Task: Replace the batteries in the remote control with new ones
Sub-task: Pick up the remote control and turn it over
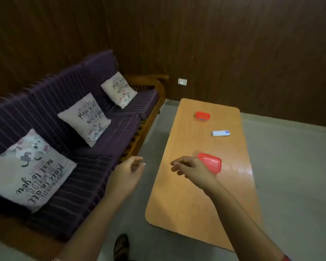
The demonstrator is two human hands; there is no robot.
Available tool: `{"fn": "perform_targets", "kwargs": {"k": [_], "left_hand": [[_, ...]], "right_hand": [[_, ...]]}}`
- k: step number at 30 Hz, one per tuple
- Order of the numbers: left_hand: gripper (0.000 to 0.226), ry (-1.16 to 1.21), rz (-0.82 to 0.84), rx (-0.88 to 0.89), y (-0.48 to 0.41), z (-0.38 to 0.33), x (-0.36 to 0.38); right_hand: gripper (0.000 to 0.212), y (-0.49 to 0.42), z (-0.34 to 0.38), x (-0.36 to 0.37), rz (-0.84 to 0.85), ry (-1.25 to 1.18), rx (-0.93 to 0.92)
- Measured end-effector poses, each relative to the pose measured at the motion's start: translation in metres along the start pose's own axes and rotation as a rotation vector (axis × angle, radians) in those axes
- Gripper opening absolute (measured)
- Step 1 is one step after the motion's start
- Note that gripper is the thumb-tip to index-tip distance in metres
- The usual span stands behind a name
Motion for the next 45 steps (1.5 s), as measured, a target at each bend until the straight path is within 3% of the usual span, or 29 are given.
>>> {"fn": "perform_targets", "kwargs": {"k": [9, 19, 33, 38, 45], "left_hand": [[0.022, -0.038, 0.208, -0.107, -0.158, 0.071, -0.034], [0.013, -0.003, 0.410, -0.192, -0.314, 0.087, -0.019], [0.013, -0.196, 0.695, -0.053, -0.536, -0.044, 0.130], [0.023, -0.308, 0.822, 0.023, -0.585, -0.093, 0.188], [0.015, -0.408, 1.069, 0.189, -0.654, -0.156, 0.269]], "right_hand": [[0.023, -0.123, -0.020, 0.078, -0.127, -0.223, 0.227], [0.029, -0.256, -0.042, 0.086, -0.242, -0.325, 0.342], [0.027, -0.418, -0.150, -0.027, -0.418, -0.420, 0.537], [0.026, -0.450, -0.173, -0.076, -0.526, -0.427, 0.601], [0.024, -0.476, -0.209, -0.130, -0.767, -0.449, 0.722]]}}
Point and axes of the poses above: each hand's wrist, its own y-axis away from the middle knuckle, its own x-axis out of the palm, z = x × y, the point moved 10 cm from there along -y, towards the middle knuckle, and after that the axes turned 11 degrees about -x, right-handed, at the moved point
